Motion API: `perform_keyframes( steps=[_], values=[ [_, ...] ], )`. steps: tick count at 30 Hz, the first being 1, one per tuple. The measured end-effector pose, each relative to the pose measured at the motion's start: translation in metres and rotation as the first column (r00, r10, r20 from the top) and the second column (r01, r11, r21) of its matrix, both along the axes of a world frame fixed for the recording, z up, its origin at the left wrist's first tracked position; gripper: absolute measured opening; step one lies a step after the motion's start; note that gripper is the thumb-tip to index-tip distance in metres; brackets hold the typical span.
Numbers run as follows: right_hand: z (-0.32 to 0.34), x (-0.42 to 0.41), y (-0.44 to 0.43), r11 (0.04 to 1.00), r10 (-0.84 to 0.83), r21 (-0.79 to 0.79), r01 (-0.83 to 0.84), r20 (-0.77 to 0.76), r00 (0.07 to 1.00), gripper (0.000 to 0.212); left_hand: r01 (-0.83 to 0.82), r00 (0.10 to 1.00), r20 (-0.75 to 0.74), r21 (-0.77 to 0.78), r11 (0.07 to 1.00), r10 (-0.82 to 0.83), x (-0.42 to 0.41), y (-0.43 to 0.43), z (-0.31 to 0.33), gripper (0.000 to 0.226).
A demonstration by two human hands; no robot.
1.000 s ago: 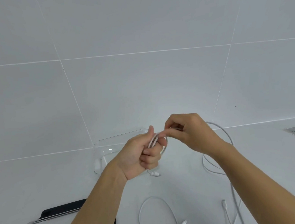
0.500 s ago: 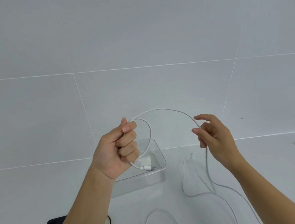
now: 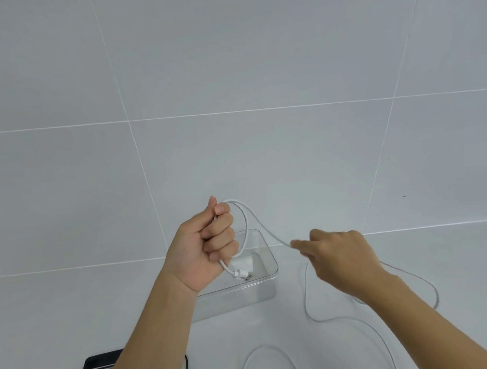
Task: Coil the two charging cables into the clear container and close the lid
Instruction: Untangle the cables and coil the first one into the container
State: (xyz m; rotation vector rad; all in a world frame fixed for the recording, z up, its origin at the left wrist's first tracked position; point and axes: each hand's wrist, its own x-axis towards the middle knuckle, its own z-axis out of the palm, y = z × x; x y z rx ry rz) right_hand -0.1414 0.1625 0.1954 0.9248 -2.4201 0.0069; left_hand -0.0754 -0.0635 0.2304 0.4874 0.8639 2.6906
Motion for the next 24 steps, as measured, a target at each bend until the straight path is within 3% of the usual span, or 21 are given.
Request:
perform_keyframes(
  steps=[2, 4, 8, 11, 14, 19, 22, 24],
  values=[
    [-0.002, 0.007, -0.007, 0.989, 0.087, 0.119, -0.089, 0.023, 0.996, 0.023, -0.170, 0.983, 0.055, -0.070, 0.983, 0.174, 0.001, 0.000, -0.001, 0.021],
    [-0.002, 0.015, -0.012, 0.957, 0.217, 0.184, -0.223, 0.049, 0.975, 0.013, -0.228, 0.964, 0.125, -0.062, 0.972, 0.234, 0.000, 0.001, -0.004, 0.029],
    [0.011, 0.029, -0.020, 0.875, 0.467, 0.074, -0.479, 0.140, 0.873, 0.016, -0.285, 0.909, 0.257, -0.191, 0.939, 0.328, -0.002, 0.007, -0.012, 0.017],
    [0.025, 0.038, -0.025, 0.822, 0.556, -0.020, -0.569, 0.242, 0.795, 0.023, -0.292, 0.888, 0.259, -0.318, 0.902, 0.379, -0.001, 0.015, -0.014, 0.025],
    [0.033, 0.042, -0.028, 0.800, 0.595, -0.083, -0.594, 0.234, 0.769, 0.031, -0.280, 0.890, 0.223, -0.425, 0.861, 0.399, 0.002, 0.024, -0.015, 0.029],
    [0.041, 0.042, -0.034, 0.771, 0.619, -0.249, -0.586, 0.080, 0.781, 0.022, -0.202, 0.939, 0.122, -0.562, 0.802, 0.322, 0.005, 0.037, -0.019, 0.028],
    [0.040, 0.033, -0.035, 0.772, 0.562, -0.405, -0.490, 0.072, 0.824, 0.025, -0.195, 0.954, 0.041, -0.668, 0.718, 0.296, 0.007, 0.044, -0.017, 0.036],
    [0.040, 0.025, -0.033, 0.777, 0.501, -0.506, -0.375, 0.136, 0.855, 0.034, -0.191, 0.959, 0.026, -0.672, 0.716, 0.280, 0.009, 0.048, -0.014, 0.037]
  ],
)
